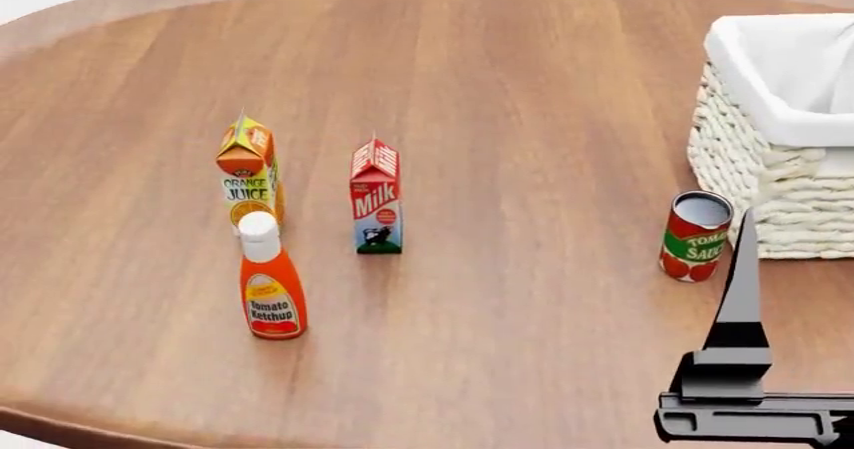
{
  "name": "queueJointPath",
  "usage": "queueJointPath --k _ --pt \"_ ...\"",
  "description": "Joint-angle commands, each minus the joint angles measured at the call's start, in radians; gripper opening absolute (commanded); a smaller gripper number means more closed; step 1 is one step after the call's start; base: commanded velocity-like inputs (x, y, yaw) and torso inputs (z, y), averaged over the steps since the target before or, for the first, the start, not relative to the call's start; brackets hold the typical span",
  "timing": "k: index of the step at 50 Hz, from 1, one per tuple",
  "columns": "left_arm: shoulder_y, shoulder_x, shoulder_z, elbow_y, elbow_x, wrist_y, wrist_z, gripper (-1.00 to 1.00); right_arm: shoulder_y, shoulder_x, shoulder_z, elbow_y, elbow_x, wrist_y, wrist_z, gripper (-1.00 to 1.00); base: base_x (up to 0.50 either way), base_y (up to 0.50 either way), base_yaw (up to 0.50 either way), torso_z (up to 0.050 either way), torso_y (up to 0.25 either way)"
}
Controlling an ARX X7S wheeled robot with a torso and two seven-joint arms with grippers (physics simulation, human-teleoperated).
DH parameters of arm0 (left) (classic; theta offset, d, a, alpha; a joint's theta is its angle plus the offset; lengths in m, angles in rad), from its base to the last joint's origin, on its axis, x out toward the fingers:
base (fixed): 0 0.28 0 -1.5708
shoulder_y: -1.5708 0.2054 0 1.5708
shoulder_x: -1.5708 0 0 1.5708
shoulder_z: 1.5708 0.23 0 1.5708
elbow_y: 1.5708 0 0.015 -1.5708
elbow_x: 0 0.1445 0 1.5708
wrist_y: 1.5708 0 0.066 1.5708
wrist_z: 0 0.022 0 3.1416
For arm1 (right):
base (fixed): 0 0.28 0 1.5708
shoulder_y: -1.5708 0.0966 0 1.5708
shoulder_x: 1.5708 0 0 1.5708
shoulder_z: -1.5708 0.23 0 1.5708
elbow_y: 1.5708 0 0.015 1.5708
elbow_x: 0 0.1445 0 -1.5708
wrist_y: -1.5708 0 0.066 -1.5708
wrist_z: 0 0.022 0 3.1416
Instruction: Pick the milk and place it in the basket.
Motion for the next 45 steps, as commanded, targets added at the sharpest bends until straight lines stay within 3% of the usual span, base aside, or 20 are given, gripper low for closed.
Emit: queueJointPath --k 1,45 --pt "0.001 0.014 -0.021 -0.001 0.007 0.003 0.021 1.00 -0.011 -0.021 0.035 0.000 0.004 -0.015 -0.026 1.00 0.18 0.00 0.00 0.000 0.000" --pt "0.004 -0.001 -0.016 -0.006 -0.009 0.017 0.005 1.00 -0.032 -0.007 0.014 0.015 0.016 -0.046 -0.021 1.00 0.49 -0.02 0.00 0.000 0.000"
